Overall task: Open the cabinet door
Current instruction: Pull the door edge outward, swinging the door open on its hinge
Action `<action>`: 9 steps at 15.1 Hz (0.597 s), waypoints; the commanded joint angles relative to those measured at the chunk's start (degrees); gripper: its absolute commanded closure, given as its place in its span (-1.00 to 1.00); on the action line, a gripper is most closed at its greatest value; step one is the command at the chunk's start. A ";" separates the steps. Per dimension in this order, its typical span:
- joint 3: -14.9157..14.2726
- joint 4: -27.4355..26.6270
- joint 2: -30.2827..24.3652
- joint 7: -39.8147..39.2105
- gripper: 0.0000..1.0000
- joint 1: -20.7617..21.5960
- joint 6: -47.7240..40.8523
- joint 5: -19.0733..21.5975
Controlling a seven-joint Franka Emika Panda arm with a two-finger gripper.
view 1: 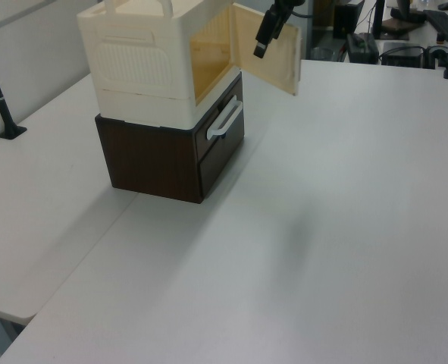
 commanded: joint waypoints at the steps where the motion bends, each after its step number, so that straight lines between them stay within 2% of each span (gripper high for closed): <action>1: -0.84 -0.85 -1.42 -3.88 -1.00 -0.24 -4.12 1.57; 6: -0.76 -1.38 -1.59 -4.23 -1.00 -0.42 -11.32 1.57; 9: -0.67 -3.22 -1.59 -5.89 -1.00 -2.35 -13.00 1.57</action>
